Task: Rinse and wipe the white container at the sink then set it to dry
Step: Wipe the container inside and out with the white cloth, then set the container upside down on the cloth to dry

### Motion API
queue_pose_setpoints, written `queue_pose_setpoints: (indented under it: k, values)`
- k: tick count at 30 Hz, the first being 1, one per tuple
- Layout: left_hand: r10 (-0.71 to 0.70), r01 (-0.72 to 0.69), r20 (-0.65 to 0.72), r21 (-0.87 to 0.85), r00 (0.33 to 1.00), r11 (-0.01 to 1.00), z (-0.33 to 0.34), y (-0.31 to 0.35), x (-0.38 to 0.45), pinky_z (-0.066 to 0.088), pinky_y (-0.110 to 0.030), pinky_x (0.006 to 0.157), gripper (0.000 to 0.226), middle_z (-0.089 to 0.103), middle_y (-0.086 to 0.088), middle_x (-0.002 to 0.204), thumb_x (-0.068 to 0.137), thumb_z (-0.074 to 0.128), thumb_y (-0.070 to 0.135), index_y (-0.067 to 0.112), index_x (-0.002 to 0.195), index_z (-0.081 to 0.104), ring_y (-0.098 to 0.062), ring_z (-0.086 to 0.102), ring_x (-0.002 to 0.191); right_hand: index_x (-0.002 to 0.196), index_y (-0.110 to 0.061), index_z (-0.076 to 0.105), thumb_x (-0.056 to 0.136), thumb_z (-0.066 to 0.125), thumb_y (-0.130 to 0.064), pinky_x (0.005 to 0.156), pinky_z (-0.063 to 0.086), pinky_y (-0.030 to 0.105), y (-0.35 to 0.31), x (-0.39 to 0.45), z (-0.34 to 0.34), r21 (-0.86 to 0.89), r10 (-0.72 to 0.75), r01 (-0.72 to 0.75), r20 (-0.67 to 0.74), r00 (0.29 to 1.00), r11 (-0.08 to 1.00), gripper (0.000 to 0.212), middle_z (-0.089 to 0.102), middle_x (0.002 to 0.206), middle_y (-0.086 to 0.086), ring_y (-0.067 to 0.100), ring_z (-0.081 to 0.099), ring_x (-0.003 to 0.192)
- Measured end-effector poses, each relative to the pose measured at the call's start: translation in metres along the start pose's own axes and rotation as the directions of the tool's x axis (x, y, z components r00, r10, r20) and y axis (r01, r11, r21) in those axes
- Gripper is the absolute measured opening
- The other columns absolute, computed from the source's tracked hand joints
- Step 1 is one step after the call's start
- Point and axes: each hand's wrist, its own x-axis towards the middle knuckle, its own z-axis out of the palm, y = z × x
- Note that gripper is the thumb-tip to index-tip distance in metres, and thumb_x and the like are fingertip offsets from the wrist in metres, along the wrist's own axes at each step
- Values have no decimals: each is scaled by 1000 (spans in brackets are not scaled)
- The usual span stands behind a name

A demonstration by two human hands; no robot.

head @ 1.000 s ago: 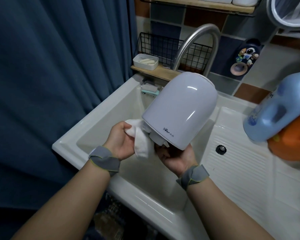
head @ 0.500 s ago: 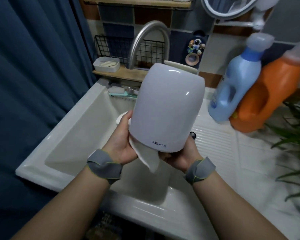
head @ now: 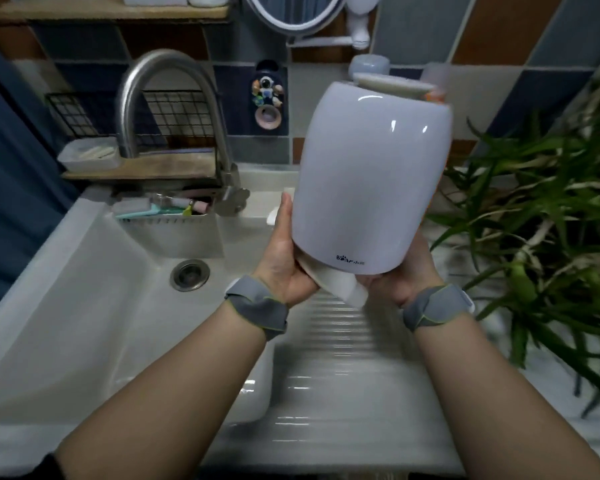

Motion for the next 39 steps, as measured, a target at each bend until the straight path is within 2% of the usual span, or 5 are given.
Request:
queue_pose_setpoints:
  k: [4, 19, 25, 32, 39]
  values:
    - [-127, 130, 57, -40, 990, 991, -4, -26, 32, 46, -52, 107, 81, 66, -10, 136, 87, 36, 82, 22, 131, 67, -33, 62, 123, 104, -17, 76, 96, 51, -40, 94, 51, 41, -22, -15, -21, 49, -106, 105, 20, 994, 993, 35, 73, 110, 6, 28, 70, 97]
    - [-98, 278, -524, 278, 846, 919, -52, -72, 43, 56, -43, 92, 28, 70, -13, 105, 98, 43, 9, 5, 115, 64, -32, 67, 102, 121, -22, 68, 80, 65, -53, 100, 45, 47, 34, -7, -75, 242, -71, 96, -110, 991, 965, 51, 63, 128, 6, 35, 57, 114]
    - [50, 454, -492, 834, 869, 312, -61, -56, 14, 51, -39, 79, 43, 67, -20, 106, 75, 54, -2, 6, 116, 61, -36, 63, 95, 107, -21, 71, 84, 55, -50, 66, 60, 44, 38, 2, -74, 341, -82, 118, -118, 990, 933, 40, 76, 95, 9, 34, 72, 75]
    - [-49, 602, -600, 795, 798, 68, -85, 1, 3, 58, -38, 83, 33, 71, -12, 103, 94, 63, 42, 14, 110, 62, -24, 68, 88, 104, -21, 67, 84, 53, -52, 52, 55, 35, 57, 1, -61, 403, -82, 111, -87, 993, 909, 39, 71, 87, 9, 30, 67, 60]
    - [249, 229, -129, 872, 960, -432, -122, 6, 53, 36, -38, 110, 68, 41, -20, 141, 86, 66, 14, 29, 149, 45, -41, 42, 131, 104, -23, 67, 82, 53, -54, 57, 53, 33, 62, -6, -68, 355, -72, 127, -162, 984, 926, 40, 68, 97, 7, 31, 65, 69]
